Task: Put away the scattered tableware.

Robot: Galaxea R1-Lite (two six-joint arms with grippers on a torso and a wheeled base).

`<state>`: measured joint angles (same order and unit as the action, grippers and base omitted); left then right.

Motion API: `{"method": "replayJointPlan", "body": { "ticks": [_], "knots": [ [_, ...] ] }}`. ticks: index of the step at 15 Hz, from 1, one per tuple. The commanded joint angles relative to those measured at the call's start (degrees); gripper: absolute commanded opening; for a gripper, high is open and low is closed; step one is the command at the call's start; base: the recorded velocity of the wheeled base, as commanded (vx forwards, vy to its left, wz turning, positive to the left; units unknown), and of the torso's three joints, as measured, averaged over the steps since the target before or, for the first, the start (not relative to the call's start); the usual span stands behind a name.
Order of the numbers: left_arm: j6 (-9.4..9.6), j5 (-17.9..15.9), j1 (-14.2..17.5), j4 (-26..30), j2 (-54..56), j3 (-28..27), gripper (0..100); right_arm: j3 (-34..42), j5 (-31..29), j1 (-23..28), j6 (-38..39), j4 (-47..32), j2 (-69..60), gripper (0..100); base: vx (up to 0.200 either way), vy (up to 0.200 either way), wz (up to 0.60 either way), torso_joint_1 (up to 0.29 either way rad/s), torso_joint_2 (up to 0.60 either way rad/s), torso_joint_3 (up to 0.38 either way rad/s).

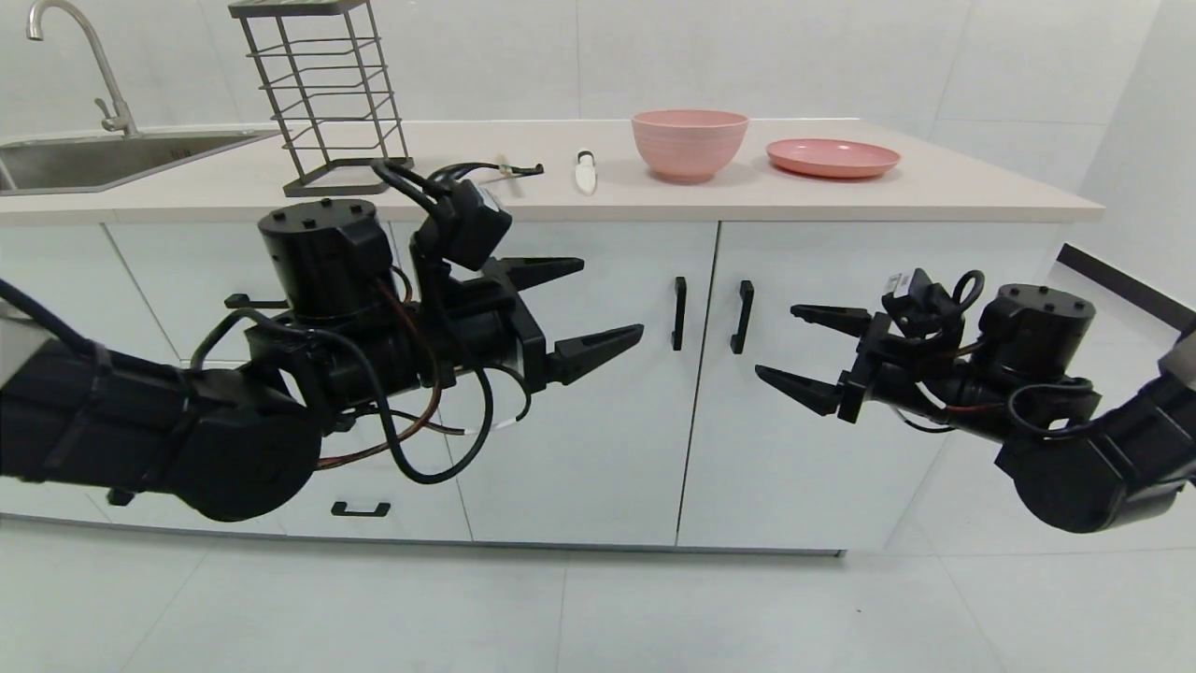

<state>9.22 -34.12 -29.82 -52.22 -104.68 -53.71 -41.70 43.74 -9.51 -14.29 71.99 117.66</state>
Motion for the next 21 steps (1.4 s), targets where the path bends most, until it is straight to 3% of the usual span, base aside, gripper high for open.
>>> {"method": "replayJointPlan", "body": {
  "ticks": [1,12,16,21],
  "knots": [
    [-0.08,-0.7,-1.1,-0.1,-3.7,-1.8,100,-2.2,-0.2,-0.4,0.0,0.0,2.7,100,0.0,0.0,0.0,0.0,0.0,0.0],
    [0.01,-0.6,-4.6,0.1,-7.2,-3.5,100,-11.1,0.3,-0.8,0.5,1.1,9.4,100,0.0,0.0,0.0,0.0,0.0,0.0],
    [0.01,-0.7,-4.9,0.0,-11.2,-6.4,100,-13.6,-0.3,-1.7,2.3,1.1,11.6,100,0.0,0.0,0.0,0.0,0.0,0.0],
    [-0.08,-0.7,-6.7,0.1,-12.0,-7.1,100,-14.2,-0.3,0.3,3.1,2.0,13.6,100,0.0,0.0,0.0,0.0,0.0,0.0]
  ]
}}
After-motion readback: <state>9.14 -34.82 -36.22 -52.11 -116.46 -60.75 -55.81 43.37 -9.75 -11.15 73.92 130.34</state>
